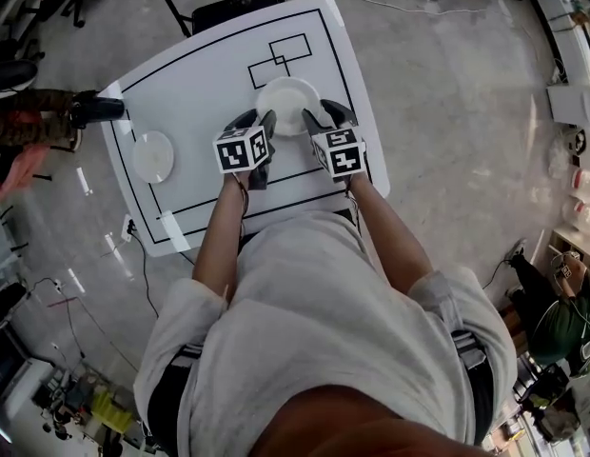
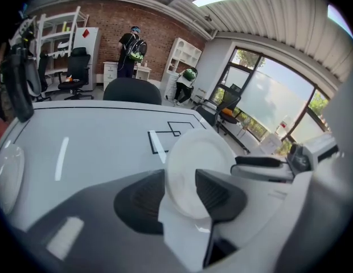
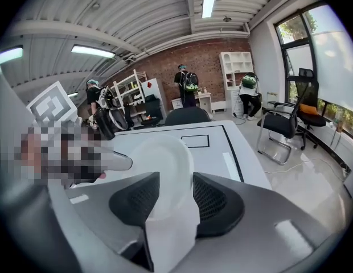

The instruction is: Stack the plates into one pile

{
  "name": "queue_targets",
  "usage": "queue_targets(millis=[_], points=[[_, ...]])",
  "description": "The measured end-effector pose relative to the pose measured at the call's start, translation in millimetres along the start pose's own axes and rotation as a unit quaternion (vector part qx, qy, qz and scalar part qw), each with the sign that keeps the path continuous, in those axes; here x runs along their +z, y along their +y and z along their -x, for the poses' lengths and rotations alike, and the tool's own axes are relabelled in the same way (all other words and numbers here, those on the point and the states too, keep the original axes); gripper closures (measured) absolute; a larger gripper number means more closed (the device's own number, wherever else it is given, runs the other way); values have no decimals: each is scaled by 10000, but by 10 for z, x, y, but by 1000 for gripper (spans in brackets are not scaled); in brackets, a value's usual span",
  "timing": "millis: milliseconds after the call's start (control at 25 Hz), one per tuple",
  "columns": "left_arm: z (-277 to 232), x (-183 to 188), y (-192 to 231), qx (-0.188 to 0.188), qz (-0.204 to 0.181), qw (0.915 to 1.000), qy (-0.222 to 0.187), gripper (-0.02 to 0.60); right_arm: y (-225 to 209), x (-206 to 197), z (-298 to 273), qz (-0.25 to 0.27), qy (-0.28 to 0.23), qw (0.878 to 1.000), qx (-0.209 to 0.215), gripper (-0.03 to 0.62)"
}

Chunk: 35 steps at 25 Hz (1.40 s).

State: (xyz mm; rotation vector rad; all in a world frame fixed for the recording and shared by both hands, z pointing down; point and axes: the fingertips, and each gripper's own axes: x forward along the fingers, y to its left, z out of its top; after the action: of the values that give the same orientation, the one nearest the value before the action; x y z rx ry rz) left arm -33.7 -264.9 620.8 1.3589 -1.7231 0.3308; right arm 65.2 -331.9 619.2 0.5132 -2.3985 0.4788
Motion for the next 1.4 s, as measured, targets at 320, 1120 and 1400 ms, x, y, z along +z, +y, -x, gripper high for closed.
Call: queue_targets(millis=[320, 1120, 1400], points=[[338, -51, 327, 233, 245, 9992, -209, 414, 442, 59, -71, 101, -30, 9994, 330, 404], [1114, -401, 1218, 651, 923, 9923, -516, 413, 1609, 171, -297, 780, 88, 9930, 886, 404], [1372, -474, 1561, 825, 1109, 9883, -638, 414, 2023, 219, -421, 987, 121, 9890, 1093, 404]])
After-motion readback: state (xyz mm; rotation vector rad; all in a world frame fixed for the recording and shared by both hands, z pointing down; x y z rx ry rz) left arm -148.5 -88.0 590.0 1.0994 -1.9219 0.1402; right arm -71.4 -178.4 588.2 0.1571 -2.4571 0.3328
